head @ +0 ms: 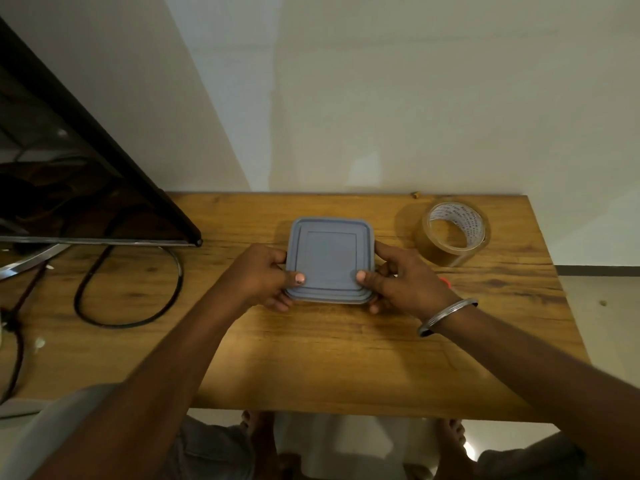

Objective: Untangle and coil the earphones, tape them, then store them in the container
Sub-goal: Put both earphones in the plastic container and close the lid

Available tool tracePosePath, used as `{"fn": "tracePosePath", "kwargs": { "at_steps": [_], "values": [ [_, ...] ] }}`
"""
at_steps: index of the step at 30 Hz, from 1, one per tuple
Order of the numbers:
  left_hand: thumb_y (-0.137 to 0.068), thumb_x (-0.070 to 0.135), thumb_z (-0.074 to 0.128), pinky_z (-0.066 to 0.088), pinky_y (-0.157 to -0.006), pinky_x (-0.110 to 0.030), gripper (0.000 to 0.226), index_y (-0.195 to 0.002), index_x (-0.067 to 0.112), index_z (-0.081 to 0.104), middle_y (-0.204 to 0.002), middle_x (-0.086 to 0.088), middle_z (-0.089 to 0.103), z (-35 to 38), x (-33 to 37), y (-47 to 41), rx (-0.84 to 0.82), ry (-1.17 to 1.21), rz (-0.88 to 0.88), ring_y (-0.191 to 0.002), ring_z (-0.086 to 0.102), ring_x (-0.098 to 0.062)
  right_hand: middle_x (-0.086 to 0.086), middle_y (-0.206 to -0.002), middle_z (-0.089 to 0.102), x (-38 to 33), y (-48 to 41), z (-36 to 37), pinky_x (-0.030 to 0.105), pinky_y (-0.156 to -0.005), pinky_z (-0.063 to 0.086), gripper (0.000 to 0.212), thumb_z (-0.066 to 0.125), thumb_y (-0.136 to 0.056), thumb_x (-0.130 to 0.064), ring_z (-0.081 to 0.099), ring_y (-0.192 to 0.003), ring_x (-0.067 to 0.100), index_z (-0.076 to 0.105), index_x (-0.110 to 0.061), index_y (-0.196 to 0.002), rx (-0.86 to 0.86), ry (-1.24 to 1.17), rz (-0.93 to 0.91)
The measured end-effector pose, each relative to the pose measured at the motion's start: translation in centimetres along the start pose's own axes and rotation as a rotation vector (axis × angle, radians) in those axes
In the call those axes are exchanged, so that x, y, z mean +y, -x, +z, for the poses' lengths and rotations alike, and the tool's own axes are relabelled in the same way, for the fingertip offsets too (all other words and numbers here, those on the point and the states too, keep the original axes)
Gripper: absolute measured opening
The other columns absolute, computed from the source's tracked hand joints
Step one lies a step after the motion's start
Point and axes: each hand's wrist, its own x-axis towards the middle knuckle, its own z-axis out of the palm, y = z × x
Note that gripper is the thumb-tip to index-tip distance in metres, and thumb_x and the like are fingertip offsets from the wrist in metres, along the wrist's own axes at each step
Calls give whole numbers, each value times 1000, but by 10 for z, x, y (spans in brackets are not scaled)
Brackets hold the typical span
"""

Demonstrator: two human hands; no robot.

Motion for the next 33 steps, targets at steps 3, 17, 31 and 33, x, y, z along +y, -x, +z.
{"fn": "tracePosePath", "kwargs": {
  "at_steps": [3,17,31,33],
  "values": [
    [-88,9,71,61,-57,-33,46,-132,-1,58,-99,-27,70,0,-1,0,1,0,12,-58,67,-21,-3,-80,69,3,-2,1,53,-72,62,54,69,-94,-19,68,-56,22,50,-30,-143,14,9,-12],
    [-88,11,73,63,-65,-37,27,-111,3,61,-91,-14,66,-5,6,-8,147,132,49,-70,69,-27,1,-100,71,-28,0,-65,38,-76,49,41,66,-87,-51,63,-98,28,71,-19,-112,685,928,-401],
    [-87,4,72,61,-54,-31,13,-94,0,62,-96,-23,69,-1,8,-13,203,324,-64,-65,74,-29,12,-140,46,-10,-16,-103,49,-101,48,89,75,-72,-56,46,-128,36,39,-20,-145,274,842,33],
    [-89,3,70,60,-54,-30,12,-92,-1,60,-97,-24,69,1,9,-13,210,351,-54,-68,74,-31,11,-136,46,-13,-10,-96,48,-99,49,87,73,-71,-58,48,-125,35,41,-21,-143,209,879,17]
  ]
}}
